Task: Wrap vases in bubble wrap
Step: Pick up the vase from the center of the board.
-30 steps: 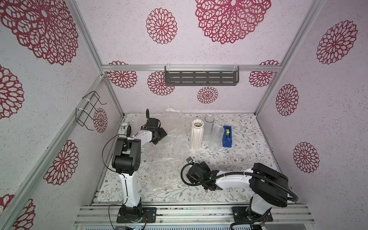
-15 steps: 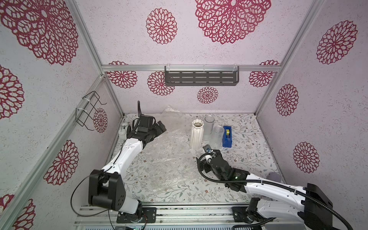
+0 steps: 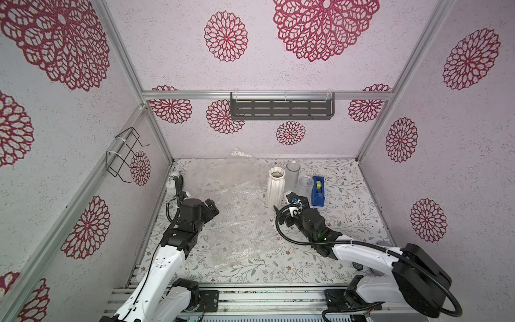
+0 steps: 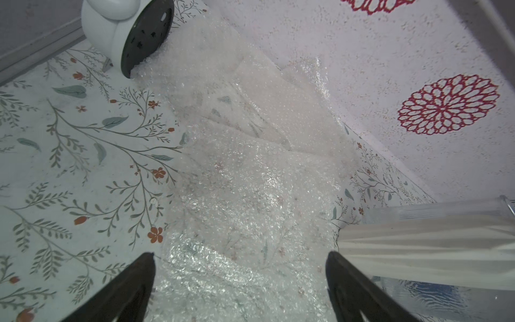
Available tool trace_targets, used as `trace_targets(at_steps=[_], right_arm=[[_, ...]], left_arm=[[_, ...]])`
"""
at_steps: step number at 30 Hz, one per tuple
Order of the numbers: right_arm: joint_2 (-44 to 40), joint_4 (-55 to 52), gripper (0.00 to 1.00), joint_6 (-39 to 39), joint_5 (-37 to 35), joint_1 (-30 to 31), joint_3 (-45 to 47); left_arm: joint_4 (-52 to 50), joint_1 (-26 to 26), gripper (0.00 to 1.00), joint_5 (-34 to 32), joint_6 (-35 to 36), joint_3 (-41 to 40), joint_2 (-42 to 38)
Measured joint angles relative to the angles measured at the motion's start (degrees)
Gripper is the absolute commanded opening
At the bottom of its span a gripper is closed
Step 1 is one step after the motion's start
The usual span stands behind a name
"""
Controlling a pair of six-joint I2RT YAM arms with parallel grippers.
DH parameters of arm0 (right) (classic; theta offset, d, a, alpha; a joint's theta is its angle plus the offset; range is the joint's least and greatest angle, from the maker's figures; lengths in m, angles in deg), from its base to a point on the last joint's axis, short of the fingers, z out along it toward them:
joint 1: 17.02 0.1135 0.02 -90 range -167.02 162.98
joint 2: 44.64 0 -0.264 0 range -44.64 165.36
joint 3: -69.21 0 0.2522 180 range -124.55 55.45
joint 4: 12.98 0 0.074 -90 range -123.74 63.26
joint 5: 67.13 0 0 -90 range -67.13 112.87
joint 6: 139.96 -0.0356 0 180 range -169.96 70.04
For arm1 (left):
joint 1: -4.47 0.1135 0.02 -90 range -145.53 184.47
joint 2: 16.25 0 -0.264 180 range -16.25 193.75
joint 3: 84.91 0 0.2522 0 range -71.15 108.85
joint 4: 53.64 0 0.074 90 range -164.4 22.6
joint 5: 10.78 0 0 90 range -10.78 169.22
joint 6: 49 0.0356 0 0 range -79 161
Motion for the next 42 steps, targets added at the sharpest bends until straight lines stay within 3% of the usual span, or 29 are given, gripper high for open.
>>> trace_targets(at_steps=[13, 25, 42], right_arm=[[16.0, 19.1, 0.99, -0.2, 4.7, -4.7, -3.1], [25.1, 32.3, 0.99, 0.0, 8.5, -7.6, -4.4], [34.4, 39.0, 0.98, -0.3, 11.1, -9.4, -10.1]], left_arm=[[2.5, 0.0, 0.98, 2.9, 1.7, -6.7, -3.0], [5.0, 0.0, 0.98, 4.6, 1.6, -10.6, -3.0], [5.8, 0.0, 0.98, 4.5, 1.4, -11.4, -2.3]])
